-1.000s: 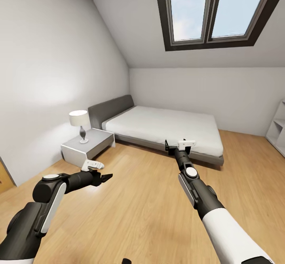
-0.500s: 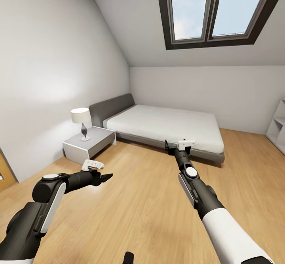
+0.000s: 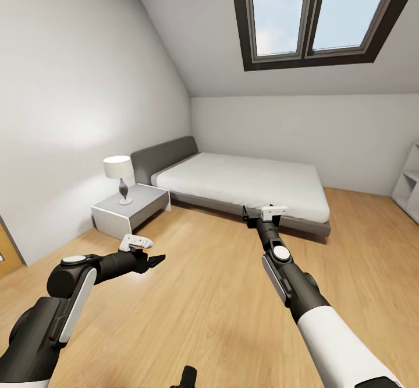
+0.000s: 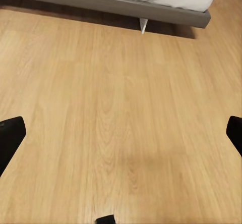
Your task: Attach the digital camera to the camera tripod in the bedroom.
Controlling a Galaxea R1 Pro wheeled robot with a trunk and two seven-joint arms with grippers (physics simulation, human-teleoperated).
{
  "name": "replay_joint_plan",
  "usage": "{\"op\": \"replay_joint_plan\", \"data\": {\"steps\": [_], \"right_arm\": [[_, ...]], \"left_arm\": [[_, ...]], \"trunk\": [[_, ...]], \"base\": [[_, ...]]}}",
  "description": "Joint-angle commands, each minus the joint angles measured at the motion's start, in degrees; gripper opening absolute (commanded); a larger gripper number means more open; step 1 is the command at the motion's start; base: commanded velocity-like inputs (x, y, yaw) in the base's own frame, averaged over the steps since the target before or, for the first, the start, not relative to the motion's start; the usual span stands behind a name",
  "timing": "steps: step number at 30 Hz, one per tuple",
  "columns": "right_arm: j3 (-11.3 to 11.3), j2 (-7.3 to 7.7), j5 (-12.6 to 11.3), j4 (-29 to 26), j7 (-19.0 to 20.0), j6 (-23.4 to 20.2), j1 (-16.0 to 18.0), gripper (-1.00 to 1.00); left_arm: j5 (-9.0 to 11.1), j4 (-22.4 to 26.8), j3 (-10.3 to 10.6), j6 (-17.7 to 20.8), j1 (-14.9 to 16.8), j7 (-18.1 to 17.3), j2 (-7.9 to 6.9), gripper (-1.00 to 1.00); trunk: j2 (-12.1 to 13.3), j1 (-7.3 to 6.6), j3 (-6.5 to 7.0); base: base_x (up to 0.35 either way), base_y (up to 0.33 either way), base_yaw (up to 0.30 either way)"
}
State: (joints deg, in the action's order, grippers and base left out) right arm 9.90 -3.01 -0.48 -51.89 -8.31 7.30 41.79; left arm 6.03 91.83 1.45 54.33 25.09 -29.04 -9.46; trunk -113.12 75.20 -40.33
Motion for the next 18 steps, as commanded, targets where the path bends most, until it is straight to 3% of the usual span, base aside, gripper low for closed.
{"op": "replay_joint_plan", "data": {"steps": [1,7,18], "right_arm": [[0.2,0.02,0.0,0.0,-0.4,0.1,0.0,1.00],[0.2,0.02,0.0,0.1,-0.4,0.1,0.0,1.00],[0.2,0.02,0.0,1.1,-0.3,0.2,0.0,1.00]], "left_arm": [[0.6,0.0,-0.1,0.5,0.0,0.3,-0.05,1.00],[0.7,-0.1,-1.8,0.5,0.1,0.3,-0.05,1.00],[0.7,-1.6,-3.0,0.1,0.1,0.1,0.00,1.00]], "trunk": [[-0.4,0.22,-0.24],[-2.9,1.54,-1.32],[-7.3,3.95,-3.29]], "base": [[0.000,0.000,0.000],[0.000,0.000,0.000],[0.000,0.000,0.000]]}}
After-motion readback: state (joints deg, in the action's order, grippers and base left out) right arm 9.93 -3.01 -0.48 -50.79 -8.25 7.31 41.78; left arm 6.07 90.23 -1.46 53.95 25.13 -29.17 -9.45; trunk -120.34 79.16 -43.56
